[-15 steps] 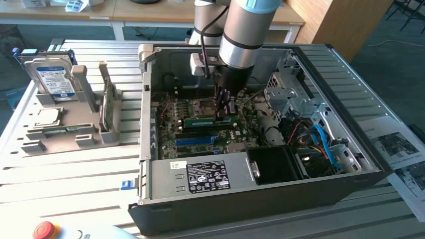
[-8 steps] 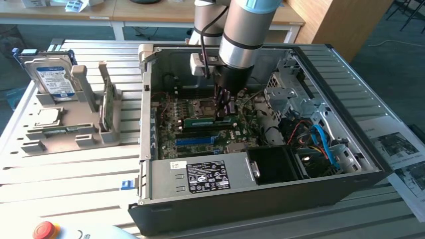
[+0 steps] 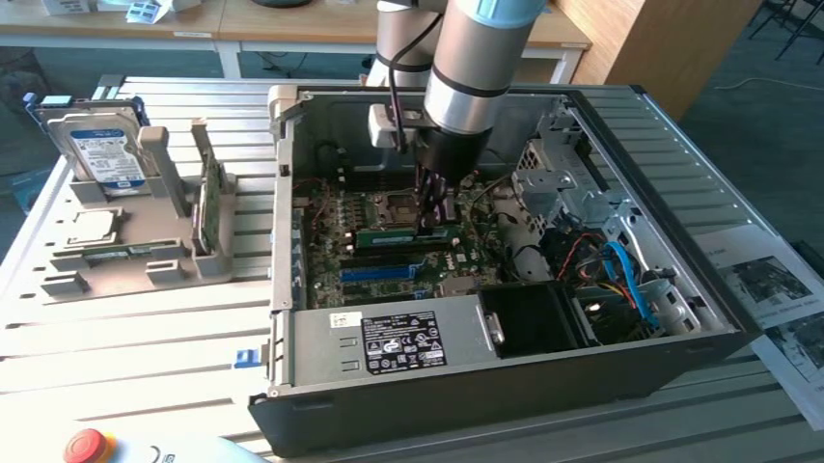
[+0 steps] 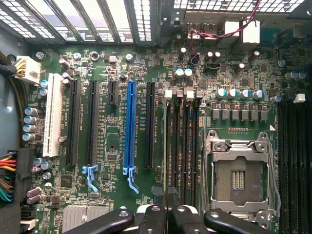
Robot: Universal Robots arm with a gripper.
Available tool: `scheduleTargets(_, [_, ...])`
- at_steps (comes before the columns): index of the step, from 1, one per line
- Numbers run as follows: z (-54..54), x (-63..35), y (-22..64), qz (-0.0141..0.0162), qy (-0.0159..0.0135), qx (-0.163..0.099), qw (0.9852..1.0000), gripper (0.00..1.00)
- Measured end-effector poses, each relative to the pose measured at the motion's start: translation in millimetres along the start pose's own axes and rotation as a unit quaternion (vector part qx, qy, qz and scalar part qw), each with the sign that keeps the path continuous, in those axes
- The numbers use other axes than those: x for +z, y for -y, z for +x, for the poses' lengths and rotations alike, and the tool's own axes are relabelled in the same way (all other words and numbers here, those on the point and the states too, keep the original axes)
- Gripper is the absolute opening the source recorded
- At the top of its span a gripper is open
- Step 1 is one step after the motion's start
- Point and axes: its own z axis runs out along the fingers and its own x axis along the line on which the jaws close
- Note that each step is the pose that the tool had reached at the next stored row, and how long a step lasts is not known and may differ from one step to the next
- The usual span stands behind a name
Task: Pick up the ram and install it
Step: 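Insert the ram into the slot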
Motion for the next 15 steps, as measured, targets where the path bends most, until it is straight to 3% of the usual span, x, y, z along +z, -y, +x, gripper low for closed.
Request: scheduleTargets(15, [-2.2,2.2,0.2,-0.0001,-0.0001,0.0,1.0,0.11])
